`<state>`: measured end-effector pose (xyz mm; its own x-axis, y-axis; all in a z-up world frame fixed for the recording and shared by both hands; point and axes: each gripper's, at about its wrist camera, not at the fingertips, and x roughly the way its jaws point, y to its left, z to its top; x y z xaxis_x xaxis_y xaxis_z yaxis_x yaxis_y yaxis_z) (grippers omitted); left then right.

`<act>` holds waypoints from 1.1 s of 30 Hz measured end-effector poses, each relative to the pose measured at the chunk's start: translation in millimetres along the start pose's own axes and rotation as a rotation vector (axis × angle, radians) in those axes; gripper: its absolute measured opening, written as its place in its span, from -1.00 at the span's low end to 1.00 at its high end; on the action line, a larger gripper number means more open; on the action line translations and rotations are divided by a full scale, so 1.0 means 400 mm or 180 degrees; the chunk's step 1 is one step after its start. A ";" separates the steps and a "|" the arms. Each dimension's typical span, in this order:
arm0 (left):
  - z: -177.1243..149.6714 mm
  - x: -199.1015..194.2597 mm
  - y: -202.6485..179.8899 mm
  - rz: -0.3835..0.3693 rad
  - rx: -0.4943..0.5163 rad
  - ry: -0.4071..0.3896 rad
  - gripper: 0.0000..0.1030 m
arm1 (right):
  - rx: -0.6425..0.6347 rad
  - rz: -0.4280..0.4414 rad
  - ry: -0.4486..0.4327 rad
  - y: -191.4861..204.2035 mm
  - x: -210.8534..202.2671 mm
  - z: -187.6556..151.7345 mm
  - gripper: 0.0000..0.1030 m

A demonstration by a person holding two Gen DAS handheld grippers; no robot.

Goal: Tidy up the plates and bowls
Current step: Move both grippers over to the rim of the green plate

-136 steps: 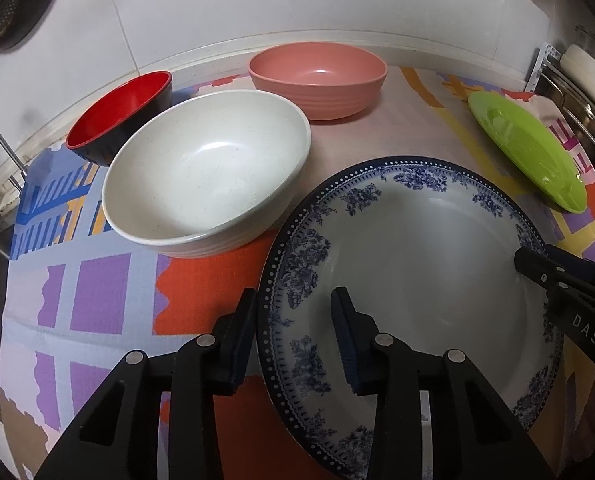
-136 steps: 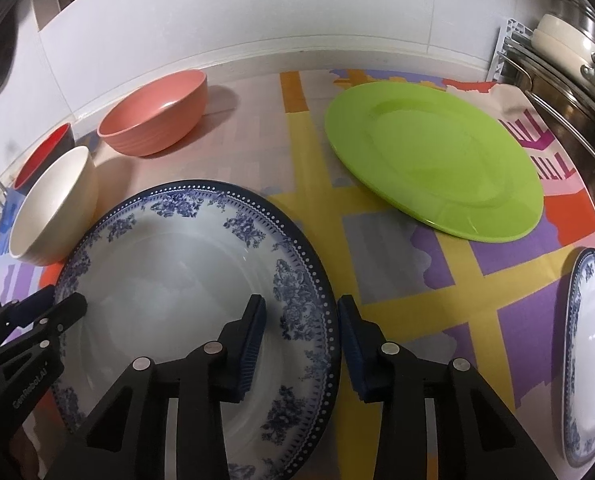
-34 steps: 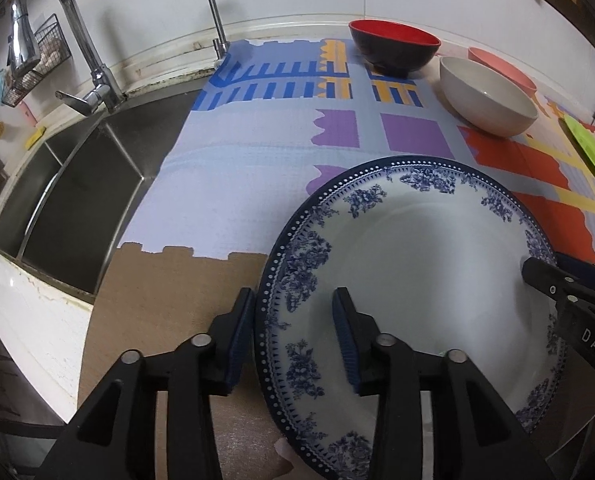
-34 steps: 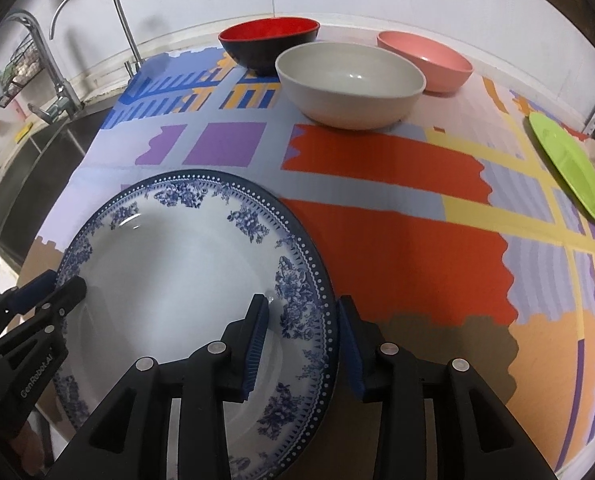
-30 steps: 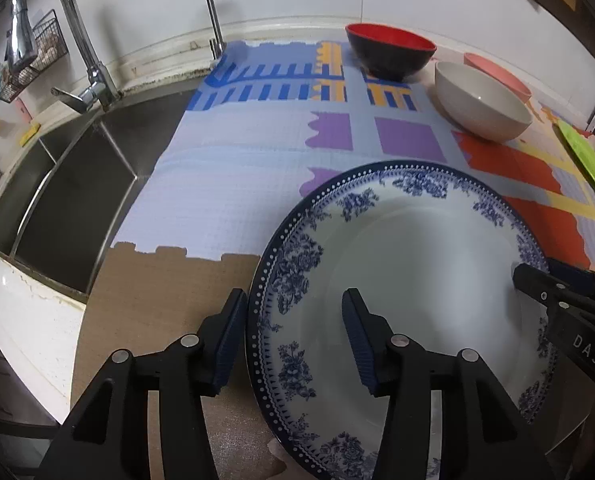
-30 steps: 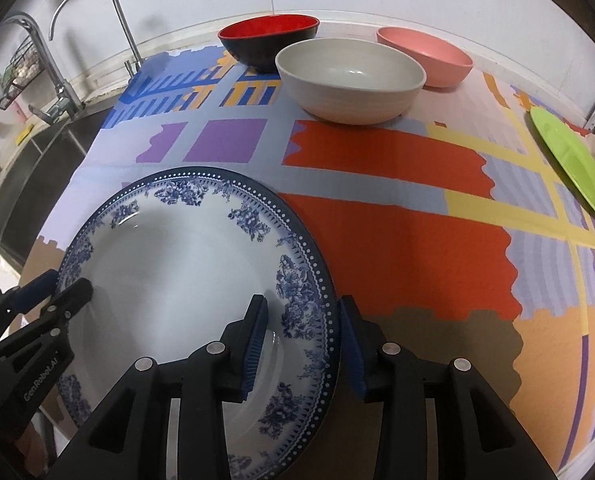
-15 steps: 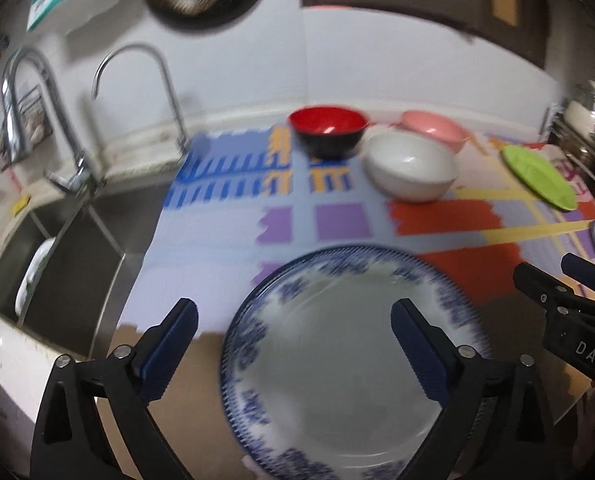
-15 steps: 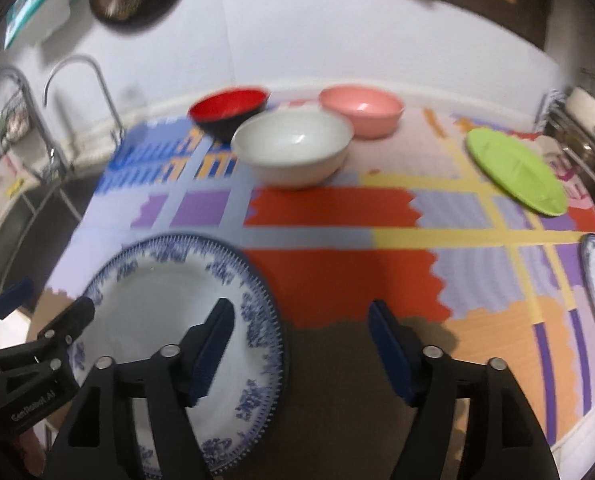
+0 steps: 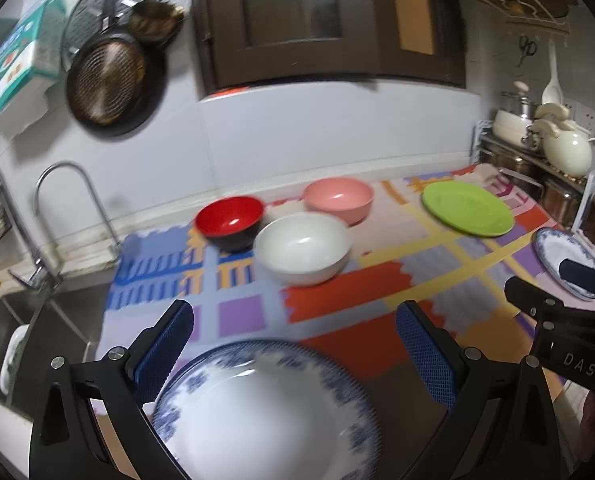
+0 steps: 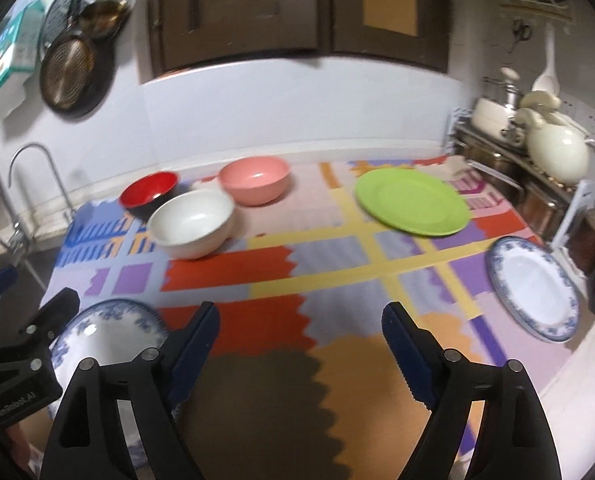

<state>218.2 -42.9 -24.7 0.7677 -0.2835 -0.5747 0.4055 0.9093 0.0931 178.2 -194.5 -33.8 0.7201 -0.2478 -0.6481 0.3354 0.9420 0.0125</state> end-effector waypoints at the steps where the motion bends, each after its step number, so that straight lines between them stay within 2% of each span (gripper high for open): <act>1: 0.014 0.005 -0.018 -0.0048 0.0003 -0.0013 1.00 | 0.0021 -0.0020 -0.0009 -0.019 -0.004 0.004 0.62; 14: 0.164 0.110 -0.179 -0.0398 -0.0040 -0.0054 1.00 | 0.0201 -0.0207 -0.0085 -0.212 0.036 0.088 0.63; 26: 0.298 0.217 -0.324 -0.0441 0.0061 -0.0179 1.00 | 0.0380 -0.0391 -0.0158 -0.377 0.121 0.186 0.63; 33: 0.352 0.310 -0.381 -0.0429 0.0053 -0.0127 1.00 | 0.0397 -0.0467 -0.0210 -0.450 0.186 0.246 0.63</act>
<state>321.5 -259.6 4.2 0.7247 -0.4151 -0.5500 0.5143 0.8570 0.0309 231.2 -405.0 -9.3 0.6948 -0.3986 -0.5986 0.5094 0.8603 0.0184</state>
